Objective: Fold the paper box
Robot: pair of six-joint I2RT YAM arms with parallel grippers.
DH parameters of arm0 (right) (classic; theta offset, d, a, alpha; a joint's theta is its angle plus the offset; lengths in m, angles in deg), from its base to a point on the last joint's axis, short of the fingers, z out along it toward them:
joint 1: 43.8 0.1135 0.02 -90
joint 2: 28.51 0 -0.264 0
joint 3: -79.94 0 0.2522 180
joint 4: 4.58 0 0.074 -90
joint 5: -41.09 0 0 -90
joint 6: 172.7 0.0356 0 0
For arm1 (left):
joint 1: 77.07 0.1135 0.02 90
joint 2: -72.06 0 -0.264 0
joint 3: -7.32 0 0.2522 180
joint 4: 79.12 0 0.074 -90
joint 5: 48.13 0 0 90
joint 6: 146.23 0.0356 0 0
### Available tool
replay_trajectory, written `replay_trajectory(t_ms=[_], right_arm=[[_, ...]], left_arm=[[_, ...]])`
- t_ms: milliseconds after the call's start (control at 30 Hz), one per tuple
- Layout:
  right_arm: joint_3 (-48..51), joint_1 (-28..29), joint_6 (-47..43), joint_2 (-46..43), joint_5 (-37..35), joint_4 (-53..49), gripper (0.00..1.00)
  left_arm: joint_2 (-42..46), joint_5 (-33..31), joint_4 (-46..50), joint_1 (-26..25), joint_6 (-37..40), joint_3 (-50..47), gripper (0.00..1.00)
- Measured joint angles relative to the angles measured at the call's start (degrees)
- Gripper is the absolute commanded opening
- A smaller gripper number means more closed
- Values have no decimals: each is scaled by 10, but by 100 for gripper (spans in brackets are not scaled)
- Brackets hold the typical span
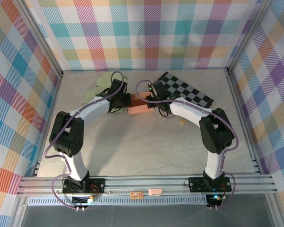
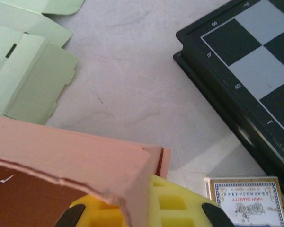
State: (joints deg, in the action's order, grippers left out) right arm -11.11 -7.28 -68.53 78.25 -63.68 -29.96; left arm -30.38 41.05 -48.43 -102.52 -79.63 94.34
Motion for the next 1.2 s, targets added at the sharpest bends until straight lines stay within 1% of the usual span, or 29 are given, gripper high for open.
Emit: replay_trajectory(t_ms=[33, 133, 200, 300, 433, 533, 700, 833, 900, 967, 1067, 1100, 1200], right_arm=[[1, 0, 0, -1, 0, 0, 0], [3, 0, 0, -5, -1, -4, 5], [3, 0, 2, -10, -2, -14, 13], [3, 0, 13, -20, 1, -30, 29], [3, 4, 45, -41, 13, -65, 52], [3, 7, 77, -63, 25, -94, 63], [8, 7, 137, -118, 48, -138, 75], [6, 7, 217, -161, 61, -185, 91], [-1, 7, 266, -173, 68, -209, 91], [-8, 5, 339, -183, 85, -221, 91], [-21, 2, 465, -185, 118, -222, 92], [-24, 1, 499, -185, 127, -221, 95], [-25, 0, 616, -182, 156, -212, 96]], left_arm=[[3, -5, -4, -3, -2, -6, 0], [10, -19, -8, -13, -6, -16, 0], [10, -30, -10, -19, -9, -18, 0], [10, -41, -11, -31, -11, -22, 0], [12, -49, -24, -43, -15, -30, 0], [13, -53, -28, -45, -16, -33, 0], [13, -58, -30, -45, -21, -34, 0], [13, -60, -30, -48, -24, -34, 0], [13, -62, -30, -50, -24, -34, 0], [13, -64, -30, -51, -24, -34, 0], [13, -69, -30, -54, -24, -34, 0], [13, -70, -30, -55, -25, -34, 0], [13, -73, -30, -57, -26, -34, 0]])
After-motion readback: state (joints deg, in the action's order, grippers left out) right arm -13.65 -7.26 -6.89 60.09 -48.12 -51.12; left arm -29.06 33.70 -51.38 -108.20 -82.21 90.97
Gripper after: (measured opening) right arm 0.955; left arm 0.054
